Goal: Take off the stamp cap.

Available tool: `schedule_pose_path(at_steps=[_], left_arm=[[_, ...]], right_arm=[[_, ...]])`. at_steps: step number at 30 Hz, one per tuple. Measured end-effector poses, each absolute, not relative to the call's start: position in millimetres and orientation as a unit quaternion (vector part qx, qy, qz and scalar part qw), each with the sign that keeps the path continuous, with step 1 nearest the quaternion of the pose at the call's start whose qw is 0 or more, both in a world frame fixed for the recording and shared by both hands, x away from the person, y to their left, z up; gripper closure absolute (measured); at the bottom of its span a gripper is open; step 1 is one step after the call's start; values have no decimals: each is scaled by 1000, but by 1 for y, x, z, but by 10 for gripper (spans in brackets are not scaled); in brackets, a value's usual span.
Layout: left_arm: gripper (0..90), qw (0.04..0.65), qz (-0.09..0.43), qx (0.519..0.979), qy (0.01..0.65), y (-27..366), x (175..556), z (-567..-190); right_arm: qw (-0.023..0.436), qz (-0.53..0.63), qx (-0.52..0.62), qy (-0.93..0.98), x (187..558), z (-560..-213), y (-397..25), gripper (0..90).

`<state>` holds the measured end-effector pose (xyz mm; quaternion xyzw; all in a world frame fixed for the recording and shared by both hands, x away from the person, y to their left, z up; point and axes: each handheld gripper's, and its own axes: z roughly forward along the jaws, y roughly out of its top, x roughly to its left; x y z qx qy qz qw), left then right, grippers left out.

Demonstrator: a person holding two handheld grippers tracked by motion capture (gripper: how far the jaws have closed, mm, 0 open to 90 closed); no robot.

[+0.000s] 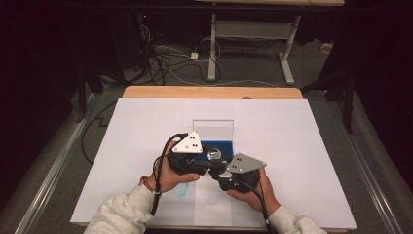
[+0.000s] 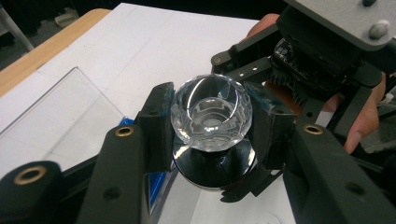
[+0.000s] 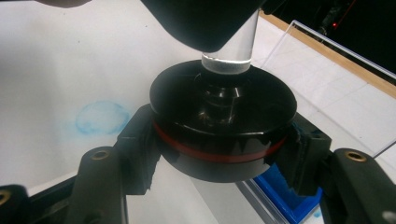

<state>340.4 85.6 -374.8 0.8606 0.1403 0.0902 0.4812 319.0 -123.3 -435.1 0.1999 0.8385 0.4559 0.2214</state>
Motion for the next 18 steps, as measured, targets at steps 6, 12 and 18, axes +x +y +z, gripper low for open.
schedule_pose_path(at_steps=[6, 12, 18], left_arm=[[546, 470, 89, 867, 139, 83, 340, -377], [547, 465, 91, 871, 129, 83, 339, -376], [547, 455, 90, 877, 126, 83, 338, -375]], right_arm=[[218, 445, 195, 846, 320, -437, -124, 394], [238, 435, 186, 848, 317, -436, -123, 394], [240, 428, 179, 853, 316, -437, -122, 394]])
